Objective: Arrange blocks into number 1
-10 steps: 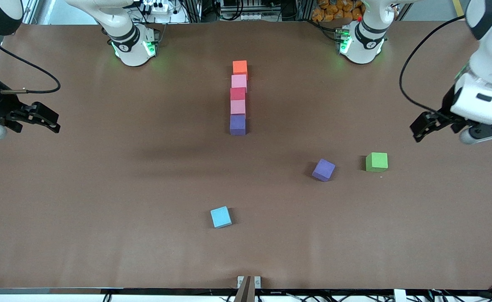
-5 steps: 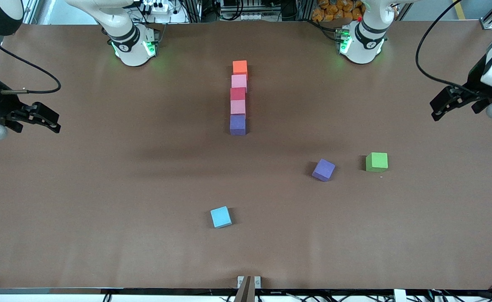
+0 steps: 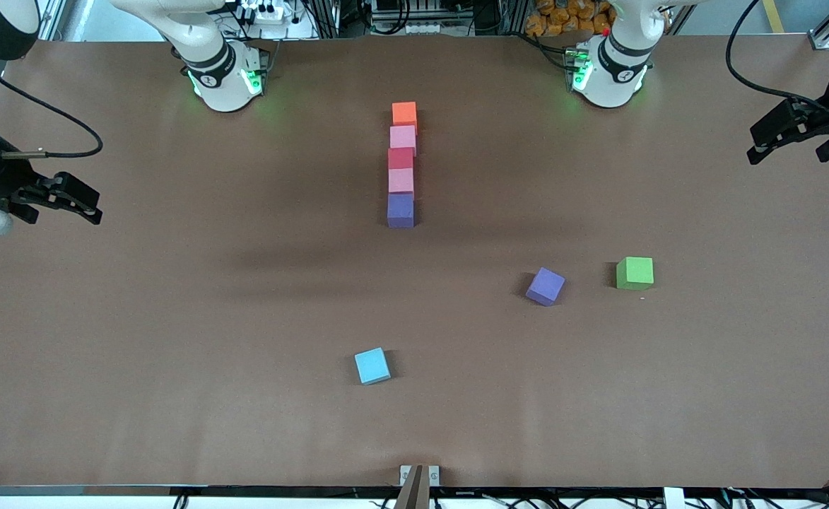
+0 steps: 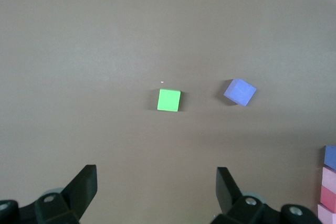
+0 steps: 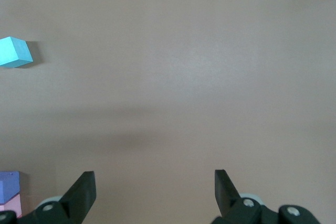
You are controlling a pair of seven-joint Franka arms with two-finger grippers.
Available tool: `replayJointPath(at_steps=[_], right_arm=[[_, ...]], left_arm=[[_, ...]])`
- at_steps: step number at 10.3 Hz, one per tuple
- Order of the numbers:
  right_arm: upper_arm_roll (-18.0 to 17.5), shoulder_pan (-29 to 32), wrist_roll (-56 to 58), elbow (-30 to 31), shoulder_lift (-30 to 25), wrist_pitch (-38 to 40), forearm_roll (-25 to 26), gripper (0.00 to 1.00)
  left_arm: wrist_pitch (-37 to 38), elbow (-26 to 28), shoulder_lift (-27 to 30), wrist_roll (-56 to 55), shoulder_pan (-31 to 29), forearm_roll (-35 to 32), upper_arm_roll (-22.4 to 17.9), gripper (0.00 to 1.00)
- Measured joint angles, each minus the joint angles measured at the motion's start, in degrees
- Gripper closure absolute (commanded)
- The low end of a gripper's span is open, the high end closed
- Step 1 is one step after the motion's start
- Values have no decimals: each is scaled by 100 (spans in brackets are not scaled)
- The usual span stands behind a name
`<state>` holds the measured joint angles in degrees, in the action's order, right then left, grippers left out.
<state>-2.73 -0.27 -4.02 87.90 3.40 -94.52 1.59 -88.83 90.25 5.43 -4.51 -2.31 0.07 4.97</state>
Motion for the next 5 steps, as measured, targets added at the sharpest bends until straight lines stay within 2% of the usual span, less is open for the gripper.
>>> replayJointPath(at_steps=[3,5], right_arm=[[0,0,0,0,0,0,0,0],[0,0,0,0,0,0,0,0]], left_arm=[[4,1,0,179,6,0,-6,0],[4,-3,0,217,176,0,-165,0]])
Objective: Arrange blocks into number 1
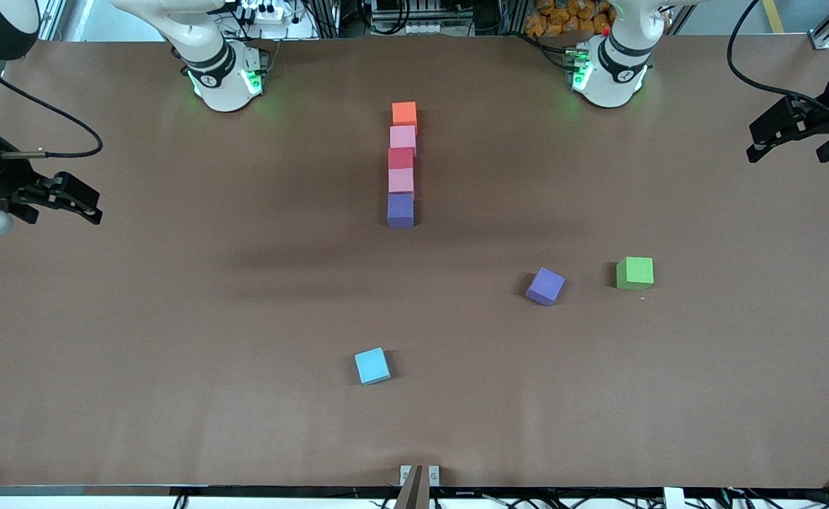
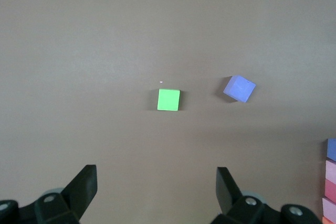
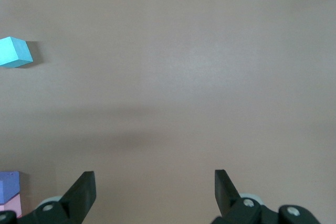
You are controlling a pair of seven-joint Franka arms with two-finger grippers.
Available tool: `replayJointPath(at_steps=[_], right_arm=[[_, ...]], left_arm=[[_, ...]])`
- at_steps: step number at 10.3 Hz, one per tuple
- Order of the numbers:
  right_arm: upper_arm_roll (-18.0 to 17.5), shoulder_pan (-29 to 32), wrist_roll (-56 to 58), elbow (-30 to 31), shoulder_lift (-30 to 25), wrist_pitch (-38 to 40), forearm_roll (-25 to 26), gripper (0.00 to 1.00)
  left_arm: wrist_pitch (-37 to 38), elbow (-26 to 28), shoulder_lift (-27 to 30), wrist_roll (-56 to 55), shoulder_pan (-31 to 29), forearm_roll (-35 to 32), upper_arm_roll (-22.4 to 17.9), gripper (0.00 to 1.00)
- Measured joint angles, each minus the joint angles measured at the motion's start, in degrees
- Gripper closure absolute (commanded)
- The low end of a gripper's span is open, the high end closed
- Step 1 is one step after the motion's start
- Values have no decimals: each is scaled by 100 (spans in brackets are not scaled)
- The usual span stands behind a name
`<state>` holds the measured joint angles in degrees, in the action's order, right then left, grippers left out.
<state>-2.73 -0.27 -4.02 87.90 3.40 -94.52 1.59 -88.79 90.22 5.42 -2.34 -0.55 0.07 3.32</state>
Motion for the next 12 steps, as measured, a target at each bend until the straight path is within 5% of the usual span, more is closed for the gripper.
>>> replayJointPath(at_steps=[12], right_arm=[[2,1,0,0,0,8,0,0]], left_arm=[[-5,-222,-427,139,591,-40,-565,0]])
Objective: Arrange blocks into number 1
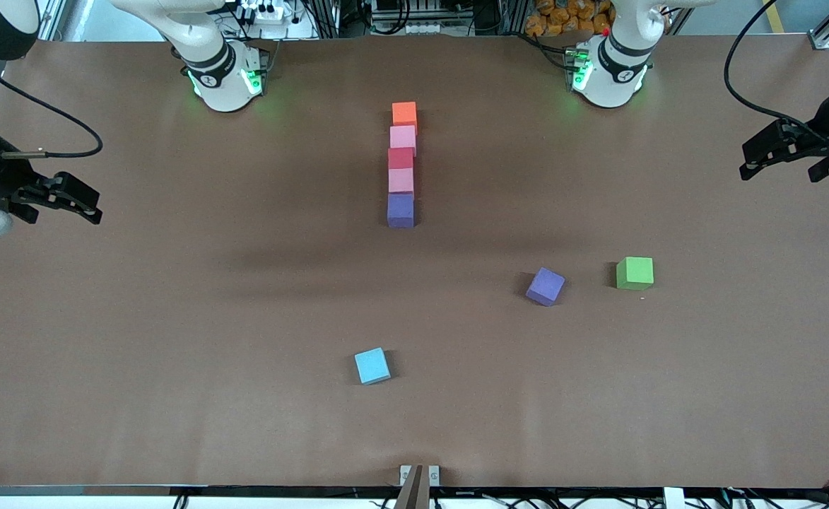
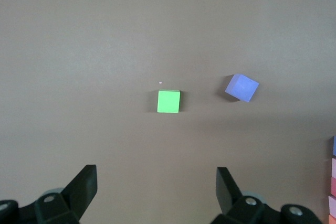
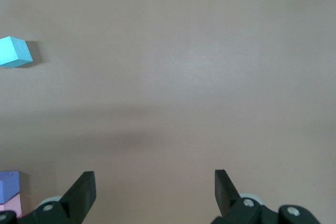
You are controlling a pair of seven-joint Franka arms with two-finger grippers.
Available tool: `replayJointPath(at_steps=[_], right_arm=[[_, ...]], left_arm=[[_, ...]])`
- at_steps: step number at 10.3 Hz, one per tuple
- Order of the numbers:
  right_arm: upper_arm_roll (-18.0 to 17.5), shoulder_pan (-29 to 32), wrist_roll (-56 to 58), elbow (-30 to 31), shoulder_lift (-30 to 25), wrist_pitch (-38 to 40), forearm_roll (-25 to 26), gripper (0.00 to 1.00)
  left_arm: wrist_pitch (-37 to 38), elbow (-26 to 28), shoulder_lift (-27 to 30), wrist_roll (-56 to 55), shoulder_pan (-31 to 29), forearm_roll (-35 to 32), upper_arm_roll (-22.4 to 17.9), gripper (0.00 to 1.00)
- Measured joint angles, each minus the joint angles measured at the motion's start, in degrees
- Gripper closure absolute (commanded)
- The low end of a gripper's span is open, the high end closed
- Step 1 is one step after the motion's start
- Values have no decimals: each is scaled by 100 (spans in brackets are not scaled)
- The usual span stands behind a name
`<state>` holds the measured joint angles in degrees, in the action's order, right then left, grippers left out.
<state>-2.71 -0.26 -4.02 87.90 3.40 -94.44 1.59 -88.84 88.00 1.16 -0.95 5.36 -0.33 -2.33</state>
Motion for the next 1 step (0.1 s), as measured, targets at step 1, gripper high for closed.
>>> replayJointPath(at_steps=[1], right_arm=[[0,0,0,0,0,0,0,0]], left_arm=[[0,-15,-12,0,5,0,0,0]])
